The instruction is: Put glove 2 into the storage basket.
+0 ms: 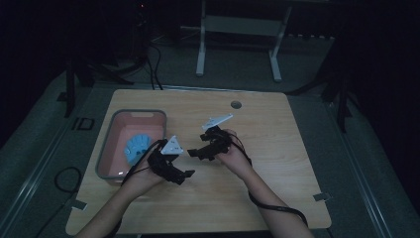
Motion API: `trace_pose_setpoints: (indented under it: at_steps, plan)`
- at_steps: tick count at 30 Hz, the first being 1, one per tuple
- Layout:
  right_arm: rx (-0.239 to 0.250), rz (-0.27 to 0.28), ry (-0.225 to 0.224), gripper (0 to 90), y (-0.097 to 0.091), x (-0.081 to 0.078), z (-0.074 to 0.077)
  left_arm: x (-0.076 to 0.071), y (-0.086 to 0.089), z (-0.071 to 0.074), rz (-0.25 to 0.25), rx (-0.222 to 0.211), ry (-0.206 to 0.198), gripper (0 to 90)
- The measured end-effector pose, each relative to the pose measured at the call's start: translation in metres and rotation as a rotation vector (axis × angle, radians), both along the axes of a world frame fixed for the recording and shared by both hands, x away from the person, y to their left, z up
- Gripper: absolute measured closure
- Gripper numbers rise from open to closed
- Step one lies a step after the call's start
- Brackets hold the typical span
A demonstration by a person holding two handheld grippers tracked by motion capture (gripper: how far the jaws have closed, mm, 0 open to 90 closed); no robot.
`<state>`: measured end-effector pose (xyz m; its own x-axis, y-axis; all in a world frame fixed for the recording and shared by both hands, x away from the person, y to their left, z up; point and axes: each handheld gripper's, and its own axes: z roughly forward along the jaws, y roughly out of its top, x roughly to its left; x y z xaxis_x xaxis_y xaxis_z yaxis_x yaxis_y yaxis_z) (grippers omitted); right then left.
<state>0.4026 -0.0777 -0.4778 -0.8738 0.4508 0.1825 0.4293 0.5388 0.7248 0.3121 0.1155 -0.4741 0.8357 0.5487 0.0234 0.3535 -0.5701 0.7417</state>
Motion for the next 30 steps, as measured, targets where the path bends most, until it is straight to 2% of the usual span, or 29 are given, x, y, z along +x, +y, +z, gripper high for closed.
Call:
trace_pose_setpoints:
  at_steps: [10, 14, 19, 30]
  plan:
    - [-0.018, -0.021, 0.008, 14.3, -0.024, -0.007, -0.023, -0.005, -0.023, -0.012, -0.067, 0.004, 0.006, 7.7]
    - [-0.012, -0.023, 0.012, 14.3, -0.031, -0.008, -0.027, -0.007, -0.030, -0.016, -0.084, 0.004, 0.008, 7.7]
    - [0.004, -0.036, 0.011, 14.4, -0.049, -0.012, -0.034, -0.010, -0.038, -0.025, -0.113, -0.002, 0.016, 7.7]
    - [-0.003, -0.055, 0.010, 14.3, -0.075, -0.022, -0.049, -0.016, -0.058, -0.042, -0.162, -0.003, 0.015, 7.7]
